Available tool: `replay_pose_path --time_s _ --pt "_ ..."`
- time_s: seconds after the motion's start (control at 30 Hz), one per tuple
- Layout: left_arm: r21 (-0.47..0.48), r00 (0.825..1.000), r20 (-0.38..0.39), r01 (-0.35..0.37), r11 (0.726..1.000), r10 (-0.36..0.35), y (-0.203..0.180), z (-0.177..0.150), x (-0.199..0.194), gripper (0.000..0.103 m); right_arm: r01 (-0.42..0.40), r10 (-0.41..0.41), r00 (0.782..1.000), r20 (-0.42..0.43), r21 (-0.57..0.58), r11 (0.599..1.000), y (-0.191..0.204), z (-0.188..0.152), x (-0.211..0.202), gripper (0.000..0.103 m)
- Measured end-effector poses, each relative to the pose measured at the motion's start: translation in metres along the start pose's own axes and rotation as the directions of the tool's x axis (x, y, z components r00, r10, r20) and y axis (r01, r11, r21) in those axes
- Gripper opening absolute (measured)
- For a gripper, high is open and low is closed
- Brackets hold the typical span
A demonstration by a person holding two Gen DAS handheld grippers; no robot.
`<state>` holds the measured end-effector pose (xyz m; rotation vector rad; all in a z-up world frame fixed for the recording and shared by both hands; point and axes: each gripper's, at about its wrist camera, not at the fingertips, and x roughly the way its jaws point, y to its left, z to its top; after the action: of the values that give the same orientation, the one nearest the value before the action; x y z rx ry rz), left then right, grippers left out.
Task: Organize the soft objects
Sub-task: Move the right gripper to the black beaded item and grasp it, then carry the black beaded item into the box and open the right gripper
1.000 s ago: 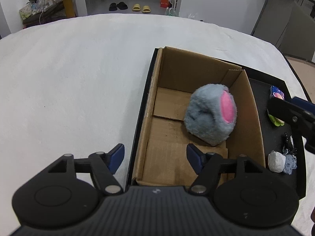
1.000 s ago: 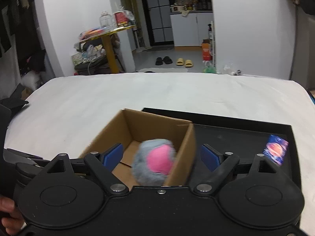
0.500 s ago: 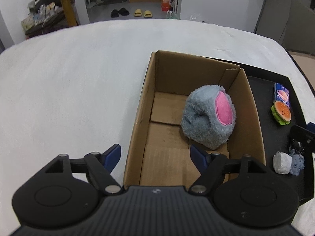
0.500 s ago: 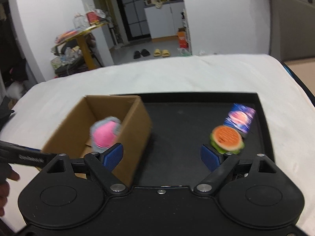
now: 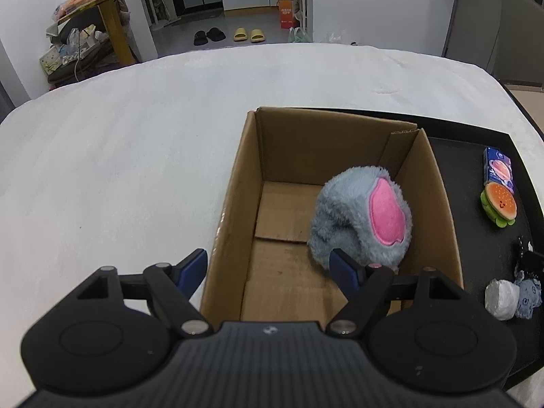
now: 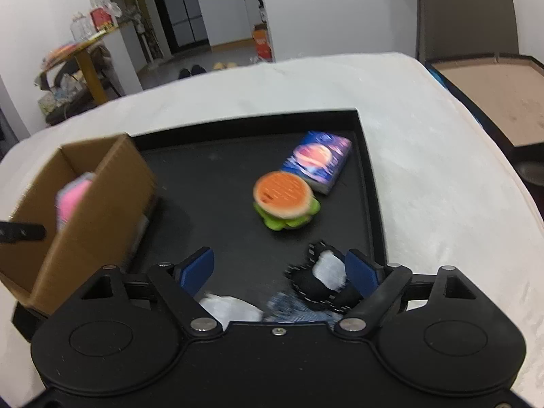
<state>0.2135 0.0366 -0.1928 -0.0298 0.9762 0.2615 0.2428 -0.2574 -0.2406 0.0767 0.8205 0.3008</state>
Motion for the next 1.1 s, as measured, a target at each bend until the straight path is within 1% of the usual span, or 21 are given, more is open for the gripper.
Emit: replay_pose_path --time_s 0.1,0.13,0.2,0.33,0.37,0.4,0.53,0.6,0.63,0.7,0.77,0.87,1.1 --pt "0.002 1.0 0.003 0.001 1.0 -0.001 -0.003 0.003 0.002 0.078 0.0 0.001 1.0 -0.023 0.022 1.0 -0.008 -0.003 0.006 0.078" --pt "0.006 1.0 0.008 -0.001 1.0 0.001 -0.005 0.004 0.002 0.078 0.003 -0.003 1.0 -0.028 0.02 1.0 -0.009 -0.004 0.009 0.078" --pt "0.012 1.0 0.009 -0.004 1.0 0.004 -0.006 0.005 0.004 0.078 0.015 -0.015 0.999 -0.041 0.014 1.0 -0.012 -0.007 0.013 0.073" --pt "0.01 1.0 0.005 -0.01 1.0 0.01 -0.008 0.006 0.007 0.078 0.027 -0.027 0.998 -0.057 0.007 1.0 -0.019 -0.009 0.021 0.07" --pt "0.01 1.0 0.004 -0.012 1.0 0.012 -0.008 0.007 0.007 0.078 0.031 -0.031 0.998 -0.061 0.006 0.999 -0.021 -0.01 0.022 0.068" --pt "0.008 1.0 0.005 -0.013 1.0 0.013 -0.008 0.007 0.008 0.078 0.031 -0.031 0.998 -0.06 0.004 1.0 -0.022 -0.011 0.023 0.063" --pt "0.006 1.0 0.01 -0.021 1.0 0.021 -0.01 0.005 0.009 0.078 0.028 -0.028 0.998 -0.064 0.008 1.0 -0.025 -0.011 0.029 0.057" --pt "0.005 1.0 0.009 -0.019 1.0 0.019 -0.011 0.005 0.009 0.078 0.042 -0.042 0.997 -0.057 -0.002 0.999 -0.025 -0.013 0.031 0.049" --pt "0.004 1.0 0.009 -0.018 1.0 0.018 -0.011 0.005 0.009 0.078 0.047 -0.048 0.997 -0.054 -0.013 0.999 -0.024 -0.012 0.031 0.048" --pt "-0.002 1.0 0.006 -0.017 1.0 0.017 -0.009 0.005 0.008 0.078 0.045 -0.046 0.998 -0.047 -0.009 0.999 -0.025 -0.011 0.029 0.036" --pt "-0.001 1.0 0.006 -0.02 1.0 0.02 -0.006 0.005 0.007 0.078 0.039 -0.039 0.999 -0.036 0.014 0.999 -0.027 -0.008 0.024 0.032" --pt "-0.004 1.0 0.003 -0.02 1.0 0.02 -0.005 0.006 0.005 0.078 0.038 -0.038 0.999 -0.012 0.018 0.999 -0.027 -0.005 0.017 0.031" --pt "-0.023 1.0 0.003 -0.008 1.0 0.008 0.006 0.005 -0.006 0.079 -0.008 0.007 1.0 0.028 0.014 1.0 -0.012 0.007 0.0 0.03"
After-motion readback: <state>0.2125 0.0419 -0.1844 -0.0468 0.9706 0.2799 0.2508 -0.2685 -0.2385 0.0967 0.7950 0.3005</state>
